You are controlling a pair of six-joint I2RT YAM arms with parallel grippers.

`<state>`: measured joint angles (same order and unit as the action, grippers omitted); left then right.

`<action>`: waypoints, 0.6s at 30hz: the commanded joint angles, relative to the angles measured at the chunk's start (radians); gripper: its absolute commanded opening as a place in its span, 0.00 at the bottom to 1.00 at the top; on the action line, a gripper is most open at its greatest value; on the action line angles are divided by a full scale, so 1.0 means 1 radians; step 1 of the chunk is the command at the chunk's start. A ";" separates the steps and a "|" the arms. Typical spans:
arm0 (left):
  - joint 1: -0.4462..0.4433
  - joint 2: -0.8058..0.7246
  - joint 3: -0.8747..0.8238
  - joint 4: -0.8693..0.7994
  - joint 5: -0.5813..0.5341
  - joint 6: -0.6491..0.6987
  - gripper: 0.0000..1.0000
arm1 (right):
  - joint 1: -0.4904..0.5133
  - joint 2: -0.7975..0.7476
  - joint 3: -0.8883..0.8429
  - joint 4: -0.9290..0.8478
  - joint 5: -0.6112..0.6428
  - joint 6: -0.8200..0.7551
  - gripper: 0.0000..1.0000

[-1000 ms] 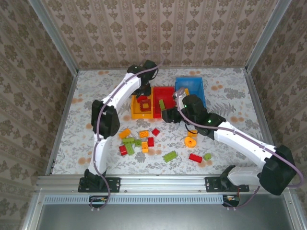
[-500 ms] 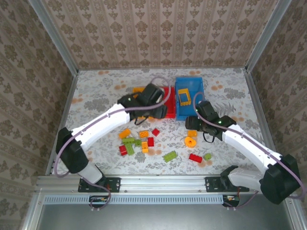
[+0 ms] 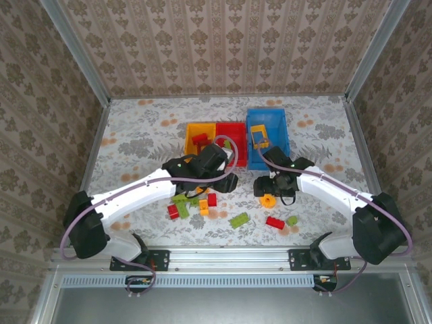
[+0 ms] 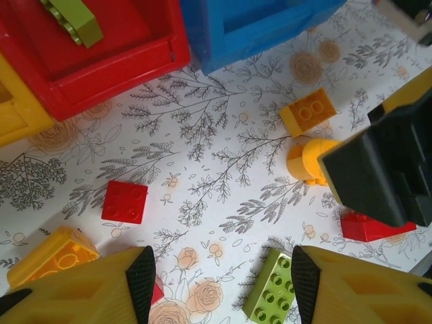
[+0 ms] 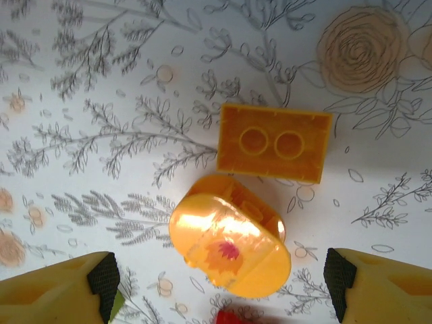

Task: Sort the legos into containers by color

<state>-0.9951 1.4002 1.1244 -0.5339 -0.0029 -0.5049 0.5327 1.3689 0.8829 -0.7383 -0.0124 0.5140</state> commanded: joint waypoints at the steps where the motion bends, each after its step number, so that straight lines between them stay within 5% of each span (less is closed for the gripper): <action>1: -0.003 -0.037 -0.021 0.002 0.010 -0.008 0.58 | 0.016 0.080 0.036 -0.113 -0.006 -0.101 0.83; 11: -0.002 -0.068 -0.031 0.003 0.012 -0.022 0.59 | 0.027 0.245 0.156 -0.150 0.029 -0.241 0.83; 18: -0.002 -0.092 -0.046 0.001 0.001 -0.039 0.59 | 0.036 0.310 0.155 -0.144 -0.074 -0.257 0.75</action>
<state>-0.9955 1.3453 1.0889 -0.5304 -0.0025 -0.5240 0.5571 1.6638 1.0286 -0.8452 -0.0387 0.2821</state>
